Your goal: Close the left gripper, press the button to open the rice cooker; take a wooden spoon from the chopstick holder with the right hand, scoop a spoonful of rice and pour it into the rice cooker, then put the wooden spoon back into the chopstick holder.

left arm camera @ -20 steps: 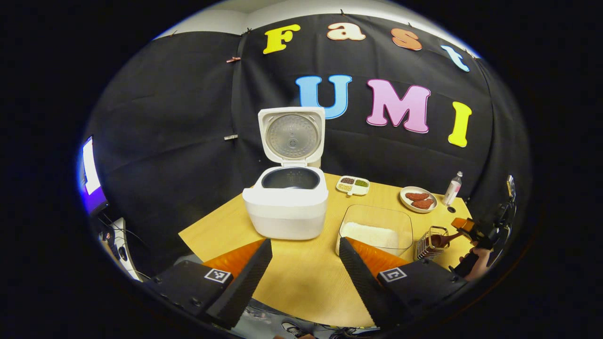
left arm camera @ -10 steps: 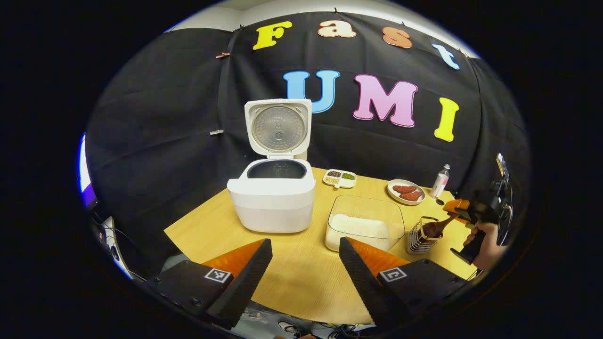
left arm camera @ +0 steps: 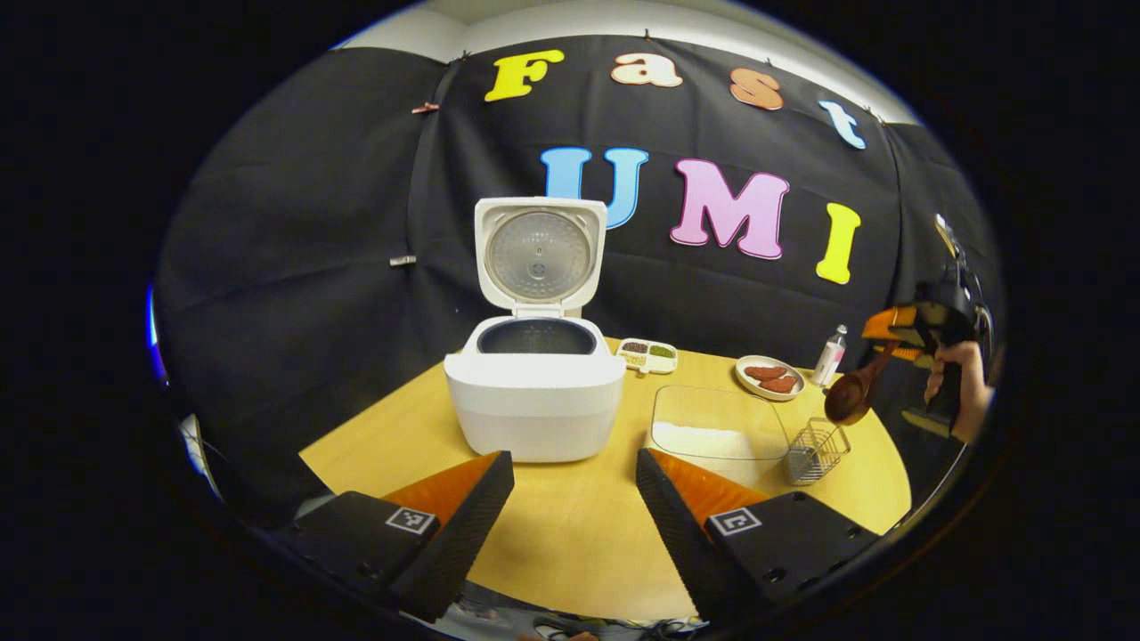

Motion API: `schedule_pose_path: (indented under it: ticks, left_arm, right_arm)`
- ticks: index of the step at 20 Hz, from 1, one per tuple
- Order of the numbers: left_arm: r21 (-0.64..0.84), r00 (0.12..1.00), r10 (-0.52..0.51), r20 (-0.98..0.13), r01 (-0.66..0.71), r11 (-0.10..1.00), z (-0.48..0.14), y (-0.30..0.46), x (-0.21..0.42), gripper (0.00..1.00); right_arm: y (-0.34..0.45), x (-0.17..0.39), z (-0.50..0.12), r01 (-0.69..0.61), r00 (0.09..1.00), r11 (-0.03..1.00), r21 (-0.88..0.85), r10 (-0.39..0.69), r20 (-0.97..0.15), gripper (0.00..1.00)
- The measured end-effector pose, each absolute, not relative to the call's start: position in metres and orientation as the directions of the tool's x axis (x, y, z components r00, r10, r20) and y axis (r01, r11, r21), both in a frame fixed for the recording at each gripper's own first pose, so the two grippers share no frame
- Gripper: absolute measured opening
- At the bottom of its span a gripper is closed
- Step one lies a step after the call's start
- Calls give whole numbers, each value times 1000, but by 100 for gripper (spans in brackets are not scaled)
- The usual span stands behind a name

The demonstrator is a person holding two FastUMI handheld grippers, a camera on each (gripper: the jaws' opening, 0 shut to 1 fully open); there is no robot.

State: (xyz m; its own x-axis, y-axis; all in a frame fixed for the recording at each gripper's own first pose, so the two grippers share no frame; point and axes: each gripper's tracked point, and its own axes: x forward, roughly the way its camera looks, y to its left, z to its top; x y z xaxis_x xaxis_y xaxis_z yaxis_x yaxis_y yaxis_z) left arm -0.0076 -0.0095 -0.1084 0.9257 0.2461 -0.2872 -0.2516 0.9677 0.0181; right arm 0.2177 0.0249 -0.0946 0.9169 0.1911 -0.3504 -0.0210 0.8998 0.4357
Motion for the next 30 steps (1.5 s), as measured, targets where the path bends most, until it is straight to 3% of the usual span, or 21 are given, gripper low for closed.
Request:
schedule_pose_path:
  ticks: [5, 6, 7, 10, 11, 12, 13, 14, 18, 30]
  left_arm:
    - [-22, 936, 187, -297, -202, 979, -115, 15, -6, 96]
    - [1, 936, 185, -299, -194, 981, -119, 22, -6, 96]
    - [21, 937, 182, -298, -184, 983, -121, 26, -6, 96]
    - [17, 937, 135, -321, -137, 990, -129, 32, -3, 96]
    - [7, 935, 120, -333, -125, 992, -134, 34, -1, 98]
    - [1, 932, 108, -347, -114, 993, -141, 37, 2, 98]
    - [1, 929, 98, -358, -104, 995, -147, 39, 3, 96]
    - [5, 927, 88, -366, -93, 996, -152, 41, 4, 96]
    - [82, 922, 76, -380, -49, 995, -167, 48, 12, 96]
    - [-18, 912, 65, -405, -79, 997, -173, 53, 2, 96]
  right_arm:
    - [93, 214, -96, -84, 901, 900, 429, 252, -353, 28]
    - [107, 213, -104, -94, 893, 901, 423, 265, -365, 24]
    - [120, 213, -112, -102, 887, 903, 417, 272, -374, 28]
    - [153, 211, -147, -107, 868, 908, 405, 284, -407, 28]
    - [162, 210, -163, -106, 859, 911, 400, 286, -425, 24]
    - [170, 209, -180, -111, 849, 915, 387, 290, -442, 28]
    - [176, 208, -196, -123, 839, 923, 365, 293, -458, 24]
    - [180, 206, -210, -137, 832, 932, 335, 292, -471, 28]
    - [185, 204, -230, -183, 838, 952, 244, 281, -467, 28]
    - [238, 157, -247, -88, 764, 912, 401, 321, -560, 24]
